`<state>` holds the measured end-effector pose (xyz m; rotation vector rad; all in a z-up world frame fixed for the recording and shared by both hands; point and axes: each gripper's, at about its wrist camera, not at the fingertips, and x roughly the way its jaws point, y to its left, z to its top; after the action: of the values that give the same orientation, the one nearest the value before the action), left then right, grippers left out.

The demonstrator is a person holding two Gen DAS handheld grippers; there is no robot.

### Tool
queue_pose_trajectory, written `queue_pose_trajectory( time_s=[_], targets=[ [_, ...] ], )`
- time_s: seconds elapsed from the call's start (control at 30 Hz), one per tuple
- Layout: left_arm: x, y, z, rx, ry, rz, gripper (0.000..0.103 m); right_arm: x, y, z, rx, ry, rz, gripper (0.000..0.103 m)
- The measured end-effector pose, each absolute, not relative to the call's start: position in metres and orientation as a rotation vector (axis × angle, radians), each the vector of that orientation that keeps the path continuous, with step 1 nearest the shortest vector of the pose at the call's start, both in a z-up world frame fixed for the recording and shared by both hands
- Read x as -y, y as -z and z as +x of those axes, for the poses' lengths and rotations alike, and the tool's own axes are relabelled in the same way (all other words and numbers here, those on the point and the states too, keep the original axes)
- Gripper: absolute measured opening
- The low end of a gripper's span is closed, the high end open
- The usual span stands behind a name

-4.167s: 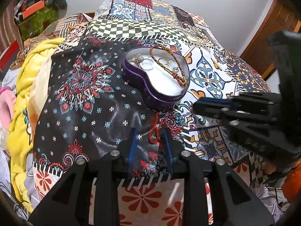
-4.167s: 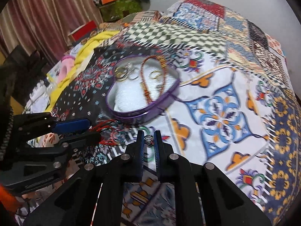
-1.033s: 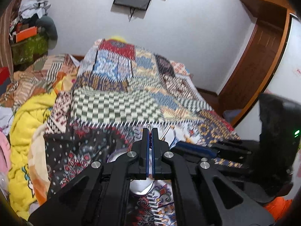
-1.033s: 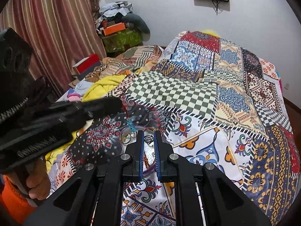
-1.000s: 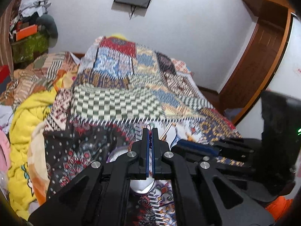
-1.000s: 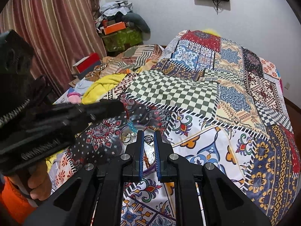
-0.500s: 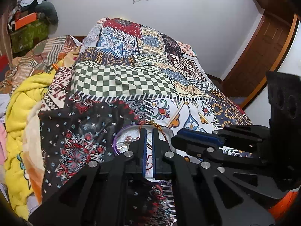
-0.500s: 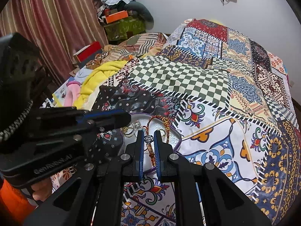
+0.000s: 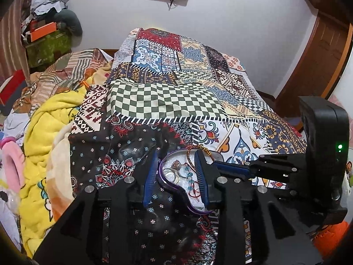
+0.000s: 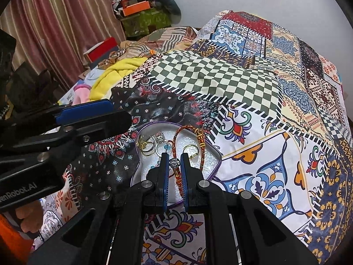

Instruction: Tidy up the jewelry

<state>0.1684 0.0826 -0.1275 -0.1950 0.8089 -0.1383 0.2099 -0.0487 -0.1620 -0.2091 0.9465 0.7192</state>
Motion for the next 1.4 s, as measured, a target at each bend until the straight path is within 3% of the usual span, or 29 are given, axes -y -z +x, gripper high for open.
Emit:
queue_pose_trajectory(
  time_s=[0.43, 1.03, 1.13, 1.23, 1.3, 1.4],
  targets=[
    [-0.084, 0.103, 0.151, -0.760, 0.113, -0.185, 0.036, 0.066, 0.124, 0.199, -0.889, -0.705, -0.187, 0.019],
    [-0.056, -0.008, 0.060, -0.426, 0.078, -0.120, 0.036, 0.128, -0.023, 0.094, -0.383, -0.584, -0.090, 0.020],
    [-0.050, -0.026, 0.036, -0.354, 0.062, -0.104, 0.041, 0.129, -0.032, 0.078, -0.328, -0.566, -0.079, 0.020],
    [-0.043, -0.041, 0.011, -0.272, 0.032, -0.079, 0.048, 0.132, -0.039, 0.060, -0.269, -0.542, -0.066, 0.031],
    [-0.039, -0.048, -0.004, -0.231, 0.021, -0.072, 0.055, 0.134, -0.041, 0.050, -0.231, -0.516, -0.055, 0.050],
    [-0.037, -0.055, -0.022, -0.188, 0.002, -0.069, 0.067, 0.136, -0.044, 0.038, -0.176, -0.474, -0.056, 0.062]
  ],
)
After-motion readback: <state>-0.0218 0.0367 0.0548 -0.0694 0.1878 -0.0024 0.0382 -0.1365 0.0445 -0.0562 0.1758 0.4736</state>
